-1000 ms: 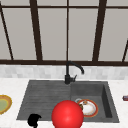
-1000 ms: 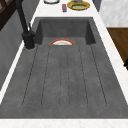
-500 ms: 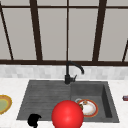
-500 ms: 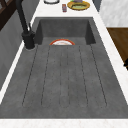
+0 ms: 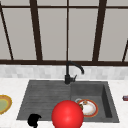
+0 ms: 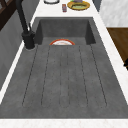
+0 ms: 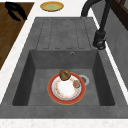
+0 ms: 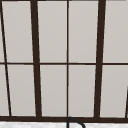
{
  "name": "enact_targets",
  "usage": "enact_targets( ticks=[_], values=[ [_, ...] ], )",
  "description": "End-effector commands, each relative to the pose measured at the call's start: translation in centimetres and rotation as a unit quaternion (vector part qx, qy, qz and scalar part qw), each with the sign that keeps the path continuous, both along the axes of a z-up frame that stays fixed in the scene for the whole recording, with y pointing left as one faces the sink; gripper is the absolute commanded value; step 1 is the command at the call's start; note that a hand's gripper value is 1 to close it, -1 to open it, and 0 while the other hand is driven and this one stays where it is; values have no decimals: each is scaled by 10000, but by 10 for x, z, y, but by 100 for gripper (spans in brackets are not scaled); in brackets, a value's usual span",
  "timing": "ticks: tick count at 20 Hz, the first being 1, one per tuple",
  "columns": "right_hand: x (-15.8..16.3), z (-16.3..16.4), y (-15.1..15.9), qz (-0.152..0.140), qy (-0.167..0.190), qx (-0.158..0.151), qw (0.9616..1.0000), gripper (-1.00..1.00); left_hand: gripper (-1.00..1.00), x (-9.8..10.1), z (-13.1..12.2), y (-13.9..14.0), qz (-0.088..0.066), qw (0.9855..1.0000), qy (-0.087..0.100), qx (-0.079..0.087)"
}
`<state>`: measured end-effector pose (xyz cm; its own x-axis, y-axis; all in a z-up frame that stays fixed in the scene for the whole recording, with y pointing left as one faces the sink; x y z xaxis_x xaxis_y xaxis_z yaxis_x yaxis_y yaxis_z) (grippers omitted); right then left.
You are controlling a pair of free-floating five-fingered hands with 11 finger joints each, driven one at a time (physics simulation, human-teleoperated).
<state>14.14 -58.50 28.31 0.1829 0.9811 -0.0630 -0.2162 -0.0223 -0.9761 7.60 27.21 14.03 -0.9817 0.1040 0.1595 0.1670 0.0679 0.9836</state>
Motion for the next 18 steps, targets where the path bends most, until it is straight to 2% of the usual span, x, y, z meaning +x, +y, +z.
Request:
enact_targets(
  ticks=[1, 6, 11, 18],
  values=[
    [-16, -7, 25, 18, 391, -485, 9981, -100, 0, 0, 0, 0, 0, 10000, 0, 0],
    [-25, -14, 57, 15, 371, -630, 9973, -100, 0, 0, 0, 0, 0, 10000, 0, 0],
    [-33, -15, 86, -15, 583, -802, 9951, -100, 0, 0, 0, 0, 0, 10000, 0, 0],
    [-43, -16, 126, 41, 549, -906, 9944, -100, 0, 0, 0, 0, 0, 10000, 0, 0]
  ],
)
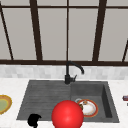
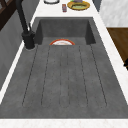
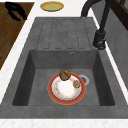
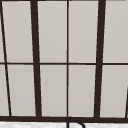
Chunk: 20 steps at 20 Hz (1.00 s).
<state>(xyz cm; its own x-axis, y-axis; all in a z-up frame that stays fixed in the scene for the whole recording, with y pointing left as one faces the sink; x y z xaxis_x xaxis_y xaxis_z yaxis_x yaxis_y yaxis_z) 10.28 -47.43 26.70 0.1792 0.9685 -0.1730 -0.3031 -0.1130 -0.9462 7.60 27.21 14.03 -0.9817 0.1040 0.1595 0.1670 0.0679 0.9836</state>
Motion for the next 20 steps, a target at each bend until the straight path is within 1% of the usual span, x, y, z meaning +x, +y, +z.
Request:
enact_targets(
  ticks=[1, 2, 3, 4, 5, 8, 10, 13, 14, 16, 18, 20],
  values=[
    [-5, 0, 21, 95, 82, -440, 9990, -100, 0, 0, 0, 0, 0, 10000, 0, 0],
    [-7, 0, 28, 98, 74, -422, 9990, -100, 0, 0, 0, 0, 0, 10000, 0, 0],
    [-6, 0, 31, 118, 138, -319, 9993, -100, 0, 0, 0, 0, 0, 10000, 0, 0],
    [-2, 0, 22, 2, 361, -82, 9993, -100, 0, 0, 0, 0, 0, 10000, 0, 0],
    [-4, 0, 18, 22, 37, 41, 10000, -100, 0, 0, 0, 0, 0, 10000, 0, 0],
    [-3, -1, 27, 136, 67, 64, 9999, -100, 0, 0, 0, 0, 0, 10000, 0, 0],
    [-4, -1, 31, 279, 62, 85, 9996, -100, 0, 0, 0, 0, 0, 10000, 0, 0],
    [-7, 1, 32, 224, 19, 82, 9997, -100, 0, 0, 0, 0, 0, 10000, 0, 0],
    [-5, 1, 30, 228, 57, 97, 9997, -100, 0, 0, 0, 0, 0, 10000, 0, 0],
    [3, 4, 25, 112, 198, 111, 9997, -100, 0, 0, 0, 0, 0, 10000, 0, 0],
    [2, 9, 13, 144, 309, 172, 9993, -100, 0, 0, 0, 0, 0, 10000, 0, 0],
    [3, 5, 23, 192, 303, 203, 9991, -100, 0, 0, 0, 0, 0, 10000, 0, 0]
  ],
)
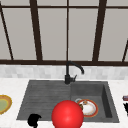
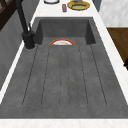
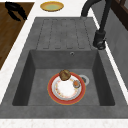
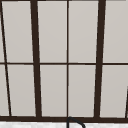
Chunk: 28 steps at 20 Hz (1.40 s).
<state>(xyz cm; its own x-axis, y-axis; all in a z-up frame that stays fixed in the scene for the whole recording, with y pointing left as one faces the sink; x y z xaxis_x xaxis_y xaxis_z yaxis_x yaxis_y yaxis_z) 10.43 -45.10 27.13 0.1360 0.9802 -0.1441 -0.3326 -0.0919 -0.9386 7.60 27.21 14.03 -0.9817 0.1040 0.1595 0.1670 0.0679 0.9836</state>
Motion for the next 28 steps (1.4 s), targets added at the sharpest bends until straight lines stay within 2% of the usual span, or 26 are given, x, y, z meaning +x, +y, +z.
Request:
enact_targets(
  ticks=[1, 2, 4, 9, 17, 21, 28],
  values=[
    [1, 0, 8, 79, 55, 0, 10000, -100, 0, 0, 0, 0, 0, 10000, 0, 0],
    [0, 1, 20, 128, -2, -26, 9999, -100, 0, 0, 0, 0, 0, 10000, 0, 0],
    [0, 3, 22, 273, 53, -125, 9995, -100, 0, 0, 0, 0, 0, 10000, 0, 0],
    [-4, 4, 40, 390, 47, -147, 9991, -100, 0, 0, 0, 0, 0, 10000, 0, 0],
    [-4, 14, 71, 733, 205, 127, 9970, -100, 0, 0, 0, 0, 0, 10000, 0, 0],
    [0, 27, 86, 959, 484, 267, 9939, -100, 0, 0, 0, 0, 0, 10000, 0, 0],
    [9, 49, 106, 1462, 932, 576, 9832, -100, 0, 0, 0, 0, 0, 10000, 0, 0]
  ],
)
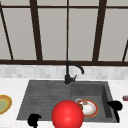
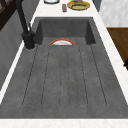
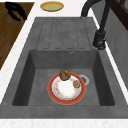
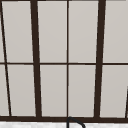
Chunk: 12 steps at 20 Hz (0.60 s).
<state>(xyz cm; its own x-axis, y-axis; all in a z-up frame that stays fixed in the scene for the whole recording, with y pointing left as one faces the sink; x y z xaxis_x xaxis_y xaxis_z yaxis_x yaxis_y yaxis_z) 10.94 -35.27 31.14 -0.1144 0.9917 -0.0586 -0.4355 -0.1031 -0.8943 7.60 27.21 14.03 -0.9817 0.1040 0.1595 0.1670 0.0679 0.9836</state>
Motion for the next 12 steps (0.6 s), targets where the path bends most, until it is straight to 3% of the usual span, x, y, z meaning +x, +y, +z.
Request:
enact_targets(
  ticks=[1, 7, 8, 9, 12],
  values=[
    [5, 11, 11, 345, 287, 170, 9988, -100, 0, 0, 0, 0, 0, 10000, 0, 0],
    [-1, 11, 21, 802, 136, 312, 9962, -100, 0, 0, 0, 0, 0, 10000, 0, 0],
    [4, 11, 25, 554, 106, 305, 9979, -100, 0, 0, 0, 0, 0, 10000, 0, 0],
    [4, 11, 22, 531, 108, 350, 9979, -100, 0, 0, 0, 0, 0, 10000, 0, 0],
    [5, 11, 54, 705, 177, 369, 9967, -100, 0, 0, 0, 0, 0, 10000, 0, 0]
  ],
)
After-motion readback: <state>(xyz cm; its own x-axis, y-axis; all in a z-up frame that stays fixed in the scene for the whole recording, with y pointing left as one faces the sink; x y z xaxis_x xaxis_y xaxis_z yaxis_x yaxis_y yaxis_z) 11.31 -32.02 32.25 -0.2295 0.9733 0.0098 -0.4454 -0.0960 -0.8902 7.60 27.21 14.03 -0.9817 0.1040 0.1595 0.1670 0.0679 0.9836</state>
